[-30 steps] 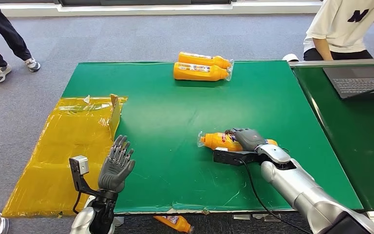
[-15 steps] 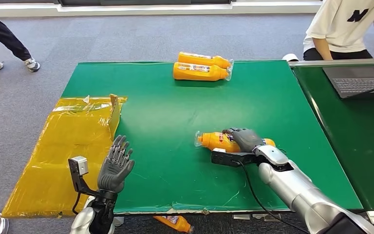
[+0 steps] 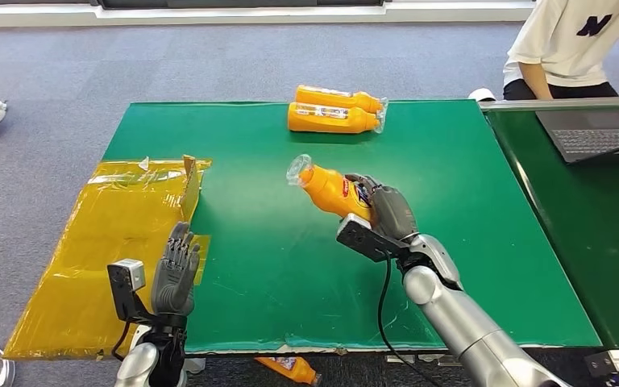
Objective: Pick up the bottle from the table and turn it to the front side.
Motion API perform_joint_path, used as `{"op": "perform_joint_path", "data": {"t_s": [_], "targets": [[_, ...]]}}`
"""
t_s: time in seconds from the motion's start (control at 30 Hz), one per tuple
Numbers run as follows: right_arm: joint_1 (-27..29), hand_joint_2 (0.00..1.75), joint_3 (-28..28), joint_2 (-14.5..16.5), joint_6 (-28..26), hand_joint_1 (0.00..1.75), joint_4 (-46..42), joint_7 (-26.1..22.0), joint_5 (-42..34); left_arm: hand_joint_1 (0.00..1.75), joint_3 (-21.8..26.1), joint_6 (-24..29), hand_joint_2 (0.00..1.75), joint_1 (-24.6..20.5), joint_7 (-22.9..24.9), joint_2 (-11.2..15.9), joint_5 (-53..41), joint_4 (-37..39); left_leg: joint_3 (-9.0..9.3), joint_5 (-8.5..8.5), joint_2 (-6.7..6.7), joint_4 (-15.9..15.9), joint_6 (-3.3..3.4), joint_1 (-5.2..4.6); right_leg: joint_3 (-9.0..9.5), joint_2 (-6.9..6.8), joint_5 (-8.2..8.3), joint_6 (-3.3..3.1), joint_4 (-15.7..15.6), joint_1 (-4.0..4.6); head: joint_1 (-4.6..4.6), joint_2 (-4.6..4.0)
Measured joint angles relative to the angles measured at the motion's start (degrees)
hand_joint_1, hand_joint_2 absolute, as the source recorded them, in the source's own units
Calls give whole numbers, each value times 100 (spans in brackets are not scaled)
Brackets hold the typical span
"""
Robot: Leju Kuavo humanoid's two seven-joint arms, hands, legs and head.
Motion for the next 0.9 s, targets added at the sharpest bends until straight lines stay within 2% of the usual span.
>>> {"op": "perform_joint_path", "data": {"t_s": [0.23, 0.37, 0.47, 0.5, 0.53, 0.6, 0.67, 0.9], "targets": [[315, 175, -420, 184, 15, 175, -456, -544, -639, 0, -8, 240, 0, 10, 34, -2, -120, -108, 0, 0, 2, 1, 0, 0, -1, 2, 1, 1, 0, -1, 0, 0], [565, 175, -562, 332, 121, 175, -703, -804, -1028, 0, -102, 421, 0, -6, -116, -2, -417, -138, -1, 0, 2, 0, 0, 0, -3, 2, 0, 0, 0, 1, 0, 0], [761, 175, -643, 449, 297, 175, -828, -991, -1318, 0, -184, 493, 131, -33, -191, 1, -660, -150, -1, 0, 2, 0, 0, 0, -3, 2, 0, 0, 0, 2, 0, -1], [822, 175, -661, 485, 367, 175, -851, -1043, -1408, 0, -207, 475, 131, -38, -206, 4, -705, -152, -1, 0, 3, 0, 0, 0, -4, 2, 0, -1, 0, 2, 0, -1], [879, 175, -674, 521, 443, 175, -863, -1089, -1498, 0, -235, 446, 87, -42, -222, 7, -749, -157, -1, 0, 3, 0, 0, 0, -4, 2, 0, -1, 0, 2, 0, -1], [979, 175, -712, 596, 603, 175, -866, -1157, -1673, 0, -297, 365, 87, -54, -248, 18, -856, -180, -1, 0, 3, 0, 0, 0, -5, 2, 0, -1, 0, 2, 0, 0], [1064, 175, -749, 691, 766, 175, -861, -1191, -1847, 0, -371, 264, 175, -88, -226, 39, -996, -216, -1, 0, 4, 0, 0, 0, -5, 2, 0, 0, 0, 2, 0, 0], [1324, 175, -836, 1021, 1047, 175, -800, -1226, -2055, 0, -639, -37, 175, -445, 26, 148, -1351, -270, -1, 2, 4, 0, -2, 0, -5, 2, 1, -1, 0, 2, 0, 0]]}}
